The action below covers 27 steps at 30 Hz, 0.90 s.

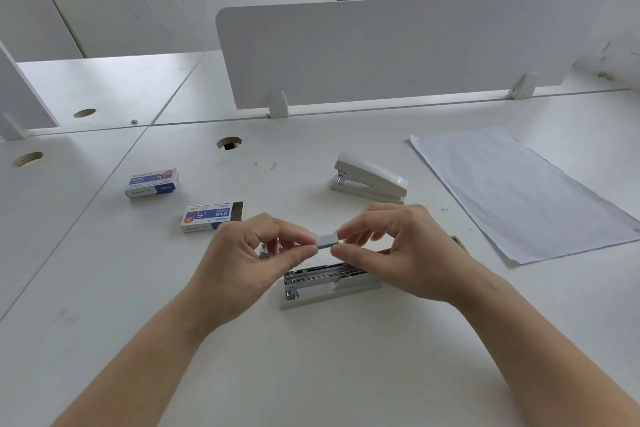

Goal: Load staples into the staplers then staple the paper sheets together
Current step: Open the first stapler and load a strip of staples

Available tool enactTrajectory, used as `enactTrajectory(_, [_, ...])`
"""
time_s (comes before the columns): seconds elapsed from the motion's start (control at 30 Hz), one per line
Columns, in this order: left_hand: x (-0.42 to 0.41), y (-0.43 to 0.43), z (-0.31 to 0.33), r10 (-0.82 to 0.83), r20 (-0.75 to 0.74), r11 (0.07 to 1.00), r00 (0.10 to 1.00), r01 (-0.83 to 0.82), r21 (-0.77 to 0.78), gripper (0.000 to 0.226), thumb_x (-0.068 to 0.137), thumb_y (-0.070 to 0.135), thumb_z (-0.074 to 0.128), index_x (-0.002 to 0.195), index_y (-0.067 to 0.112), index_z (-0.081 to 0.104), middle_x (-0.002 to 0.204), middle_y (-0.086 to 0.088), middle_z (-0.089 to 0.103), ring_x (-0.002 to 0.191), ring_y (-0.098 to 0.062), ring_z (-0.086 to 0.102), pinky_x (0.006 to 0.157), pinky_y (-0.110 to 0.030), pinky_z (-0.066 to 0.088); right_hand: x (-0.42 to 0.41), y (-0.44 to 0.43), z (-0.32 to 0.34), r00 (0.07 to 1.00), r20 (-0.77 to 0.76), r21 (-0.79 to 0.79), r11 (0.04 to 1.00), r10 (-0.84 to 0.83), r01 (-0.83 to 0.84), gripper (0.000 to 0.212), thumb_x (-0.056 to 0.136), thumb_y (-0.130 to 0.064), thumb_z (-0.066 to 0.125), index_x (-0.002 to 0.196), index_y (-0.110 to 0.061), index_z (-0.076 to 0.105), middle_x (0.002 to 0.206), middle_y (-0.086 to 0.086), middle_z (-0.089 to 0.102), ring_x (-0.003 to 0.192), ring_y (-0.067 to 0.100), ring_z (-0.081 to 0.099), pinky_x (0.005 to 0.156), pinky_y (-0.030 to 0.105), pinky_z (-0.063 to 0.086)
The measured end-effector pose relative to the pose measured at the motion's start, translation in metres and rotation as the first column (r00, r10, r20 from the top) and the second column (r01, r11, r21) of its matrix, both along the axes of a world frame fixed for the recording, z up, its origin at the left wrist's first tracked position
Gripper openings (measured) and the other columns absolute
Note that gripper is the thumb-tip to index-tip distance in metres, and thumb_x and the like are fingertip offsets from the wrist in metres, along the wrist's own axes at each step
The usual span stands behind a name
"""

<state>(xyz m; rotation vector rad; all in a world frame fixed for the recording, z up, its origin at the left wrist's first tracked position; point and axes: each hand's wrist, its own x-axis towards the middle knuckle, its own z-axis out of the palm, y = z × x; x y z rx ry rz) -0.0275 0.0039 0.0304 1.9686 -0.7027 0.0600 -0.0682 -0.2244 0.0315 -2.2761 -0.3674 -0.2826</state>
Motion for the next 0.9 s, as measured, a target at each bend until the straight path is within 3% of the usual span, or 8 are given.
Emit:
enactTrajectory(0.27, [-0.002, 0.002, 0.004, -0.034, -0.049, 0.999, 0.998, 0.035, 0.018, 0.016, 0.071, 0.035, 0.077, 0.086, 0.032, 0.076, 0.089, 0.007, 0.074, 0.066, -0.012, 0.056, 0.066, -0.024, 0.050, -0.002, -0.001, 0.002, 1.000, -0.016, 0.001, 1.000, 0.024, -0.024, 0.012, 0.084, -0.037, 0.077, 0.095, -0.031, 0.078, 0.080, -0.016, 0.072, 0.084, 0.008, 0.068, 0.072, 0.023, 0.054])
enactTrajectory(0.37, [0.002, 0.017, 0.012, -0.046, -0.164, 0.976, 0.985, 0.079, 0.202, 0.050, 0.056, 0.054, 0.084, 0.102, 0.043, 0.068, 0.087, 0.009, 0.064, 0.068, -0.015, 0.054, 0.064, -0.023, 0.048, -0.003, -0.006, 0.006, 0.999, -0.036, -0.017, 1.000, 0.016, -0.016, 0.008, 0.084, -0.041, 0.076, 0.088, -0.034, 0.079, 0.081, -0.015, 0.072, 0.086, 0.007, 0.067, 0.068, 0.018, 0.051])
enactTrajectory(0.43, [0.005, 0.025, 0.014, -0.073, -0.209, 0.928, 0.975, 0.144, 0.344, 0.058, 0.049, 0.057, 0.087, 0.103, 0.043, 0.068, 0.087, 0.012, 0.061, 0.071, -0.009, 0.054, 0.064, -0.016, 0.044, -0.004, -0.011, 0.009, 0.999, -0.041, -0.008, 1.000, 0.002, -0.002, 0.007, 0.083, -0.041, 0.076, 0.086, -0.035, 0.079, 0.082, -0.016, 0.072, 0.087, 0.006, 0.066, 0.066, 0.014, 0.048])
enactTrajectory(0.5, [0.005, 0.022, 0.010, -0.084, -0.194, 0.914, 0.977, 0.154, 0.376, 0.042, 0.057, 0.047, 0.088, 0.094, 0.038, 0.072, 0.084, 0.011, 0.063, 0.069, -0.008, 0.054, 0.062, -0.015, 0.042, -0.004, -0.012, 0.010, 0.999, -0.053, -0.001, 1.000, 0.006, -0.006, 0.007, 0.082, -0.041, 0.077, 0.086, -0.035, 0.080, 0.084, -0.017, 0.072, 0.089, 0.005, 0.066, 0.067, 0.014, 0.049])
enactTrajectory(0.6, [0.003, 0.009, 0.001, -0.076, -0.131, 0.948, 0.989, 0.112, 0.298, 0.018, 0.069, 0.030, 0.085, 0.084, 0.033, 0.077, 0.078, 0.001, 0.063, 0.062, -0.009, 0.053, 0.058, -0.016, 0.039, -0.006, -0.010, 0.010, 0.995, -0.098, -0.003, 0.999, 0.031, -0.032, 0.010, 0.080, -0.043, 0.079, 0.088, -0.037, 0.080, 0.089, -0.019, 0.072, 0.093, 0.004, 0.063, 0.069, 0.017, 0.052])
enactTrajectory(0.8, [0.000, -0.002, -0.005, -0.079, -0.076, 0.974, 0.994, 0.093, 0.205, 0.016, 0.071, 0.020, 0.084, 0.084, 0.028, 0.078, 0.079, 0.011, 0.064, 0.065, -0.007, 0.055, 0.058, -0.010, 0.036, -0.006, -0.006, 0.004, 0.990, -0.127, -0.044, 0.997, 0.060, -0.066, 0.015, 0.081, -0.045, 0.077, 0.096, -0.041, 0.079, 0.092, -0.017, 0.070, 0.096, 0.009, 0.064, 0.068, 0.024, 0.053])
enactTrajectory(0.9, [-0.002, -0.006, -0.008, -0.082, -0.055, 0.981, 0.995, 0.090, 0.171, 0.017, 0.070, 0.017, 0.085, 0.082, 0.027, 0.078, 0.078, 0.011, 0.066, 0.064, -0.007, 0.055, 0.058, -0.011, 0.037, -0.006, -0.005, 0.004, 0.993, -0.105, -0.066, 0.996, 0.058, -0.066, 0.016, 0.080, -0.045, 0.078, 0.096, -0.039, 0.080, 0.091, -0.017, 0.070, 0.094, 0.007, 0.066, 0.065, 0.017, 0.048])
